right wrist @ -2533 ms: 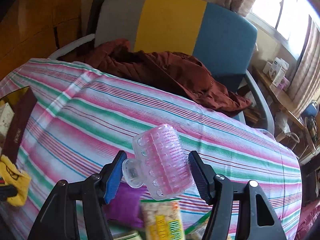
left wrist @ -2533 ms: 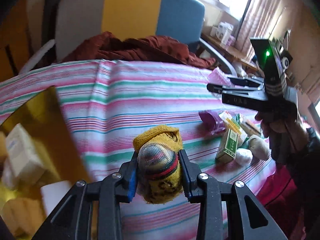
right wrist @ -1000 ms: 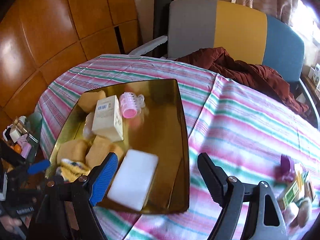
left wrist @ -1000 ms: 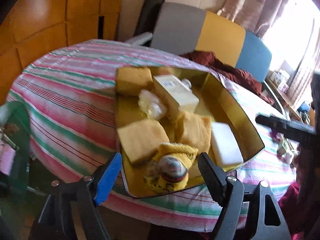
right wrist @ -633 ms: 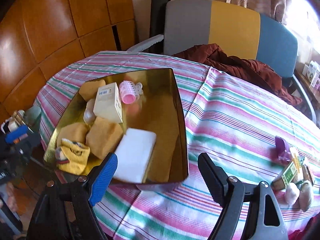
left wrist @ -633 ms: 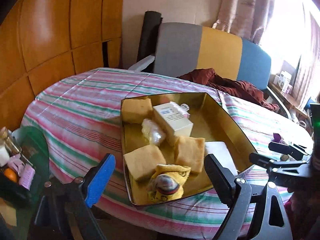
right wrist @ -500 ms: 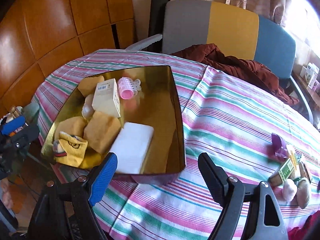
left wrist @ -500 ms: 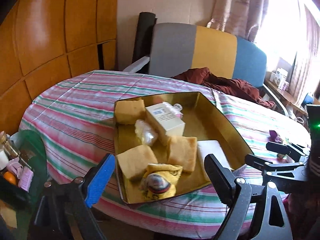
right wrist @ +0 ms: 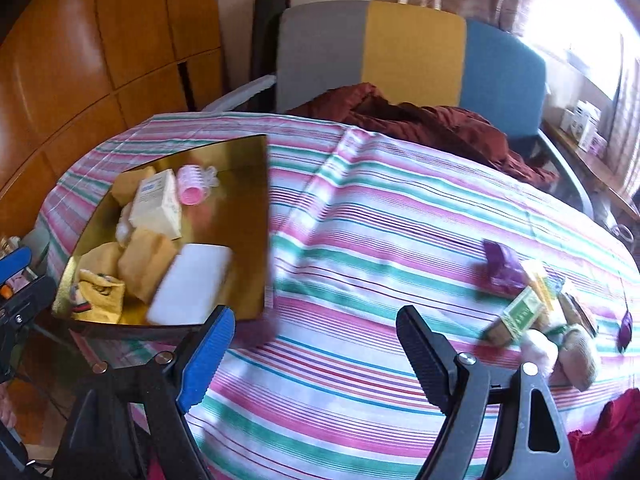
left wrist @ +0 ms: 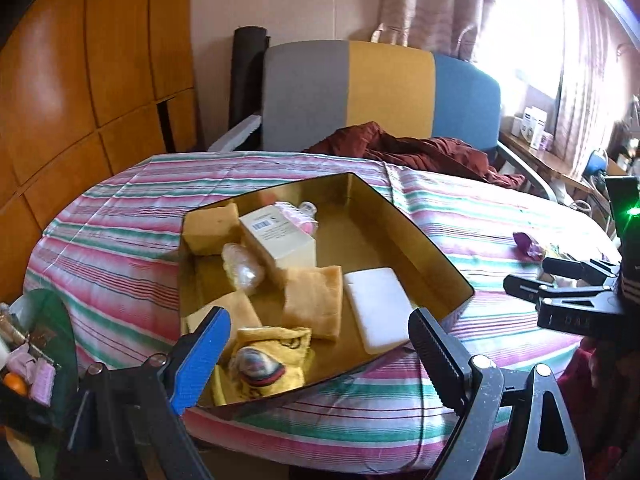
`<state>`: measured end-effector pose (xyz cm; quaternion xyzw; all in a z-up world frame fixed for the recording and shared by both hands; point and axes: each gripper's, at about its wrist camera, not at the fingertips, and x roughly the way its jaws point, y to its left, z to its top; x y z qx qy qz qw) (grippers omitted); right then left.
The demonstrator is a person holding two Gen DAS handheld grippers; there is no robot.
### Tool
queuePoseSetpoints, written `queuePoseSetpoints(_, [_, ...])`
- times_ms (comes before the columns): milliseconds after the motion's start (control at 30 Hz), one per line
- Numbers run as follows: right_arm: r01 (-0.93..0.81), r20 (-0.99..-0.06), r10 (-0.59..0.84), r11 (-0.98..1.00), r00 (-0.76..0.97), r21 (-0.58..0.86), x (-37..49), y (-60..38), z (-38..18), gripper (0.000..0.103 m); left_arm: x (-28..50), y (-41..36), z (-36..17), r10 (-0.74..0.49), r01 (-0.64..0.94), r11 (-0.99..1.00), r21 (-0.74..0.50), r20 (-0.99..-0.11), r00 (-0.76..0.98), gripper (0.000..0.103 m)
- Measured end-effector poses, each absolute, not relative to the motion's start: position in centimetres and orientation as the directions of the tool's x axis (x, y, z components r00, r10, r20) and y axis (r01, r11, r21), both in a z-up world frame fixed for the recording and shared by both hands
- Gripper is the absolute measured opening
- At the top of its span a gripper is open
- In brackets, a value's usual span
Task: Organize objects
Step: 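Withdraw both tools from the tray toward the remaining items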
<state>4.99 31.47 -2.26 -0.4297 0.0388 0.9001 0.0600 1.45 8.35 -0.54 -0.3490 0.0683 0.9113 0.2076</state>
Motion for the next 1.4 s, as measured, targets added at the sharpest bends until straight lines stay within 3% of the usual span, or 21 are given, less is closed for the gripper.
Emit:
queuePoseSetpoints(467, [-0.484,-0.799,0.269,-0.875,-0.538,0.031,10.0,45.2,-1.9,0.085,1.7,13.1,-0.7,0.418,-0.550,-0.835,-0.029,-0.684,-0.598,0.091])
queuePoseSetpoints(700, [-0.686,-0.781,0.352,-0.716,-0.515,0.130,13.4,53.6,-1.4,0.085,1.6,16.9,-0.9,0.450,-0.619,-0.785,-0.017,-0.702,-0.552,0.091])
queuePoseSetpoints(833, [-0.761,-0.780,0.324,-0.586,-0.534,0.278,15.8,57.4,-2.5,0.085,1.4,20.0,-1.1,0.468,-0.667,-0.745,-0.007,-0.718,-0.515,0.091])
queuePoseSetpoints(967, [-0.769,-0.759,0.298,-0.510,-0.580,0.387,17.1,58.8,-2.9,0.085,0.8,23.2,-1.3,0.499,-0.702,-0.711,-0.051,-0.739,-0.452,0.091])
queuePoseSetpoints(1400, [-0.719,-0.758,0.211,-0.542,-0.617,0.435,16.1,58.5,-3.6,0.085,-1.5,33.8,-3.4,0.525,-0.748,-0.647,-0.152,-0.800,-0.292,0.091])
